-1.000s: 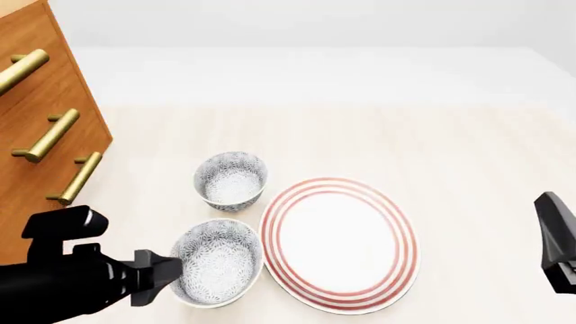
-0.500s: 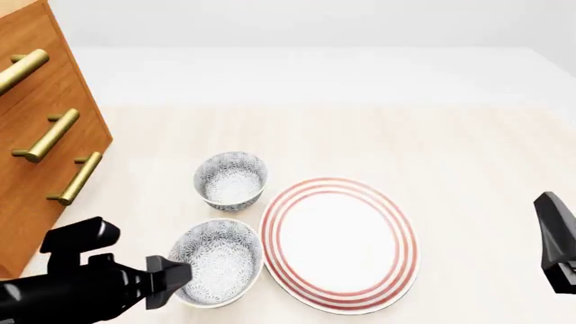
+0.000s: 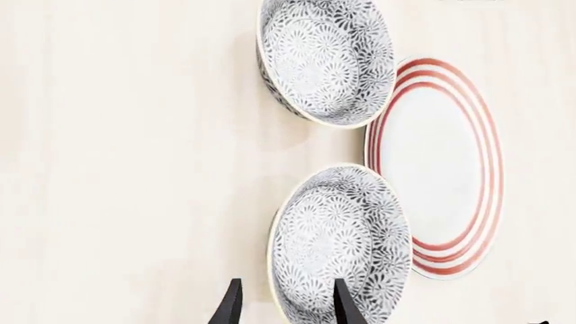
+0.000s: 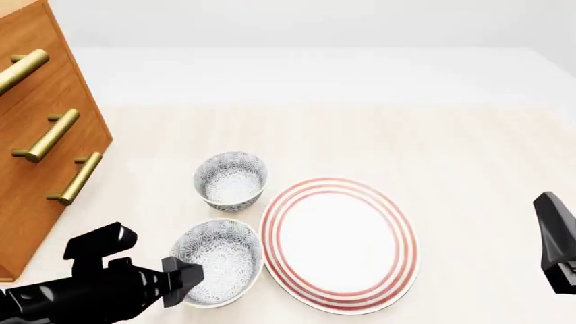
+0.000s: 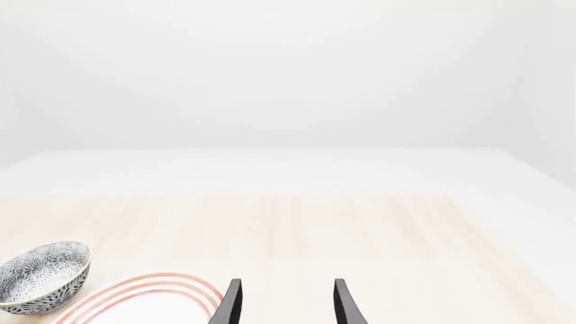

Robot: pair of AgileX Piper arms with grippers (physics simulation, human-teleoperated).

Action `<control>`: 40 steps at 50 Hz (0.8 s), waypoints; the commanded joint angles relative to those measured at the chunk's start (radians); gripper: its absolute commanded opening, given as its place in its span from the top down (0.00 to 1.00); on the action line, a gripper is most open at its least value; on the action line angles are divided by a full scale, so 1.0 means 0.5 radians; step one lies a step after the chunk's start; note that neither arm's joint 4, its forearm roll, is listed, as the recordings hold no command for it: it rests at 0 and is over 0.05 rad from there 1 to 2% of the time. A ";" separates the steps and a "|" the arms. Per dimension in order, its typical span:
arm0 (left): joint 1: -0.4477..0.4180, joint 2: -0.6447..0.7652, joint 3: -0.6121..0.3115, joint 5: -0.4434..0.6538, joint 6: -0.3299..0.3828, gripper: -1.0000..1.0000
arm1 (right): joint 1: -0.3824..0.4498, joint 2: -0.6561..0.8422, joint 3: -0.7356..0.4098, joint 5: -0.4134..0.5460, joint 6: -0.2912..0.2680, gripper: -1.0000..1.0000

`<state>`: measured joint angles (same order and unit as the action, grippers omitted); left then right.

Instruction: Stack the bowl in the middle on the bowl at the back.

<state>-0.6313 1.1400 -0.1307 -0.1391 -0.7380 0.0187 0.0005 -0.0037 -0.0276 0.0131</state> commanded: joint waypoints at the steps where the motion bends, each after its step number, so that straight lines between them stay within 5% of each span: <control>1: -0.006 0.234 0.027 -0.258 -0.056 0.00 | 0.003 0.000 0.001 -0.001 0.005 0.00; 14: -0.045 0.366 0.030 -0.399 -0.087 0.00 | 0.004 0.000 0.002 -0.002 0.009 0.00; 15: -0.032 0.343 0.026 -0.376 -0.073 1.00 | 0.004 0.000 0.002 -0.003 0.009 0.00; 31: 0.047 0.173 0.003 -0.203 -0.024 1.00 | 0.006 0.000 0.002 -0.002 0.007 0.00; 40: 0.023 -0.271 -0.074 0.235 -0.031 1.00 | 0.007 0.000 0.002 -0.002 0.005 0.00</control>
<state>-0.6176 1.1668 -0.1351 -0.1767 -0.7539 0.0217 0.0004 -0.0029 -0.0288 0.0167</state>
